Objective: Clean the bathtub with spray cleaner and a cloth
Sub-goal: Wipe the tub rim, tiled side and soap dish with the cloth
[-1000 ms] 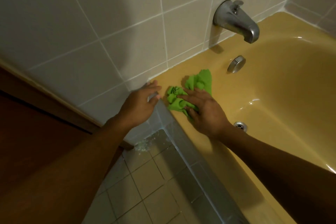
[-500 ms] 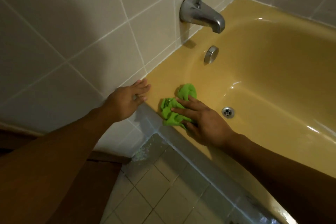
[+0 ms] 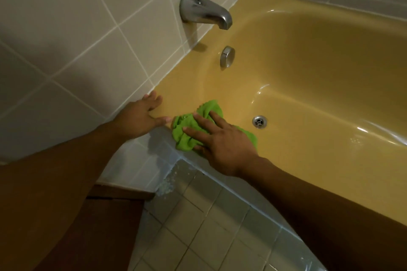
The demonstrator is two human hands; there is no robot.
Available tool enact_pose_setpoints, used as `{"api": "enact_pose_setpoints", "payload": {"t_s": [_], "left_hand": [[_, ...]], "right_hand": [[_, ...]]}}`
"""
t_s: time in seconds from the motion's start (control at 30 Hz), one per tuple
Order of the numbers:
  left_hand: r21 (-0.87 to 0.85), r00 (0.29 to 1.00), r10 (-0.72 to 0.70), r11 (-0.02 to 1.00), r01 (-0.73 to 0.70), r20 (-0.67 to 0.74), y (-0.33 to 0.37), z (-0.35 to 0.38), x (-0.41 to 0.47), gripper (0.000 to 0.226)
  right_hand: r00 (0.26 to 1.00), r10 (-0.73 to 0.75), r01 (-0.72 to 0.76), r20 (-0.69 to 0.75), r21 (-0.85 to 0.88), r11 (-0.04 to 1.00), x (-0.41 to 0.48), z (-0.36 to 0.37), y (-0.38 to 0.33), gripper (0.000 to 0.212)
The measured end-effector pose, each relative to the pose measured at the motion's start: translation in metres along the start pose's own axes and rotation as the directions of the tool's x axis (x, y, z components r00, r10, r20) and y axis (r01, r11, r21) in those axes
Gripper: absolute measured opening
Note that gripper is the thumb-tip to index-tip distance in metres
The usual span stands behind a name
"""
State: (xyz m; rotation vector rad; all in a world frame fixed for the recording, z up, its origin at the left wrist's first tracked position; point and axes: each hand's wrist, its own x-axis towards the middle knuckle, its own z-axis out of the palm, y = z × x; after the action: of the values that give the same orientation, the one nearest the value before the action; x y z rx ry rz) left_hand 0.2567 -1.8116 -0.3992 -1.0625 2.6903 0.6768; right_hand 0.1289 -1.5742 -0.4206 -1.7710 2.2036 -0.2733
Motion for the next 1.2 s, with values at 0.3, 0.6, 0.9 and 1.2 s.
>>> {"api": "enact_pose_setpoints", "payload": {"t_s": [0.3,0.6,0.9,1.2], "left_hand": [[0.333,0.966,-0.214,0.930,0.156,0.143,0.059,0.020,-0.006,0.155],[0.310,0.999,0.035,0.950,-0.035,0.004,0.075,0.065,-0.001,0.082],[0.339,0.985,0.169,0.929,-0.147,-0.036,0.061,0.053,0.030,0.084],[0.365,0.985,0.143,0.926,-0.098,-0.099,0.064,0.059,0.041,0.084]], "right_hand": [[0.857,0.218,-0.169,-0.466,0.146,0.975,-0.106,0.029,0.017,0.048],[0.607,0.746,-0.154,-0.274,0.880,0.449,-0.114,-0.003,-0.011,0.029],[0.760,0.618,-0.547,-0.201,0.317,0.775,-0.064,0.008,-0.018,0.073],[0.768,0.613,-0.630,-0.186,-0.046,0.775,-0.132,0.036,-0.034,0.073]]}}
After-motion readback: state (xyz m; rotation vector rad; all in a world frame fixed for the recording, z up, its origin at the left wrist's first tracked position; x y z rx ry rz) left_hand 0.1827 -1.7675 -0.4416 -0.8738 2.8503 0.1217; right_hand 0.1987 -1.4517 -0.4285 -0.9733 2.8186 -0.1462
